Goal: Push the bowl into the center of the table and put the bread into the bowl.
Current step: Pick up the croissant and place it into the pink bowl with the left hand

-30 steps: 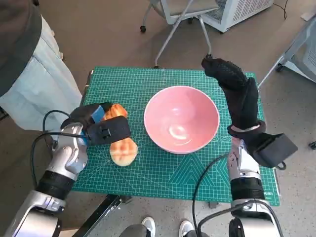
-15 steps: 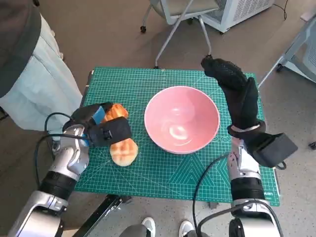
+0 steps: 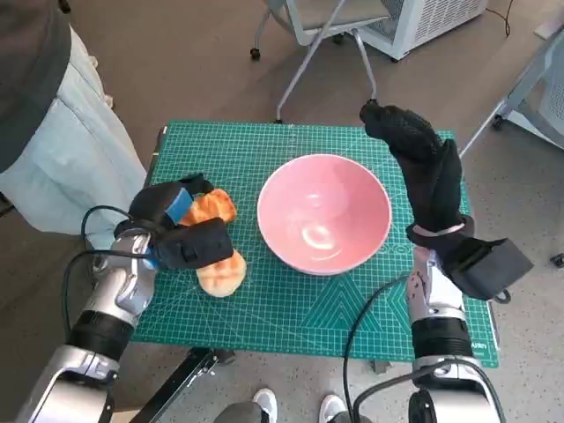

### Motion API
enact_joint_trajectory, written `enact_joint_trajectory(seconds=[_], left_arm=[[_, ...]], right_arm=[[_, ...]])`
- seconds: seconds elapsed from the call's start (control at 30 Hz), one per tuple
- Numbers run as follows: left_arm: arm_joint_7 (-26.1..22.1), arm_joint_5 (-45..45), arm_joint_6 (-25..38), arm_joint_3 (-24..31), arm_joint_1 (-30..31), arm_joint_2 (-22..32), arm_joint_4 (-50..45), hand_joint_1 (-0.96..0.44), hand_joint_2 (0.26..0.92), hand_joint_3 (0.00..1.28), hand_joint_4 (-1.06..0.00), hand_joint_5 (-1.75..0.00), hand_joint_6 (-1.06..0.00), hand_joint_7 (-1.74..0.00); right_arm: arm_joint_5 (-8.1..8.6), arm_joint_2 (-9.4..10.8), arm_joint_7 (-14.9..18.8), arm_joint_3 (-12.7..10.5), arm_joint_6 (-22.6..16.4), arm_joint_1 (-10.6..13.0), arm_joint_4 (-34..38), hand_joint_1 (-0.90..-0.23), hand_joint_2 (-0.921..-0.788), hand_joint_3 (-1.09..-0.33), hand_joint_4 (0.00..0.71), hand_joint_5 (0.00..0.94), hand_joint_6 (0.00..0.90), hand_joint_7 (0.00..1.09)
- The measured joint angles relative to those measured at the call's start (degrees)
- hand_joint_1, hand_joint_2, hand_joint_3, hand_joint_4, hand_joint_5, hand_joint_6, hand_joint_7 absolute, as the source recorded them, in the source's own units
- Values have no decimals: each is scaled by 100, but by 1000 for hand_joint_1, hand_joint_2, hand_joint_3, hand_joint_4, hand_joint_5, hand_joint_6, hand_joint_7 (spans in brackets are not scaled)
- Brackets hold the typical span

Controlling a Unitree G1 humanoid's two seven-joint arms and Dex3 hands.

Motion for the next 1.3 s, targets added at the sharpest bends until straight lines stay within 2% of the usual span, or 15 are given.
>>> enact_joint_trajectory(seconds=[0.17,0.37,0.53,0.77,1.03,1.3], left_arm=[[20,-65,-73,179,277,48,-510,9,821,202,-726,-1309,-755,-857],[28,-239,-208,526,524,66,-1283,9,829,146,-793,-1221,-781,-829],[24,-442,-235,896,565,37,-2079,5,864,68,-851,-1103,-731,-933],[25,-551,-143,1215,522,-137,-3067,3,876,37,-892,-989,-692,-1046],[8,-550,-141,1229,506,-268,-3306,3,877,32,-898,-976,-693,-1053],[-200,-512,-106,1068,168,-481,-3503,4,867,32,-882,-1083,-776,-873]], right_arm=[[2,2,11,-4,0,1,10,-660,-921,-765,151,1,1,540],[43,1,34,-8,6,1,24,-660,-921,-763,151,1,2,539],[50,1,38,-7,13,1,24,-660,-921,-762,151,1,2,538],[54,2,48,-6,22,2,18,-659,-921,-761,152,1,3,537],[62,1,69,-8,50,5,13,-658,-921,-761,152,1,4,536],[146,-57,92,-30,85,61,-67,-663,-921,-760,151,0,5,535]])
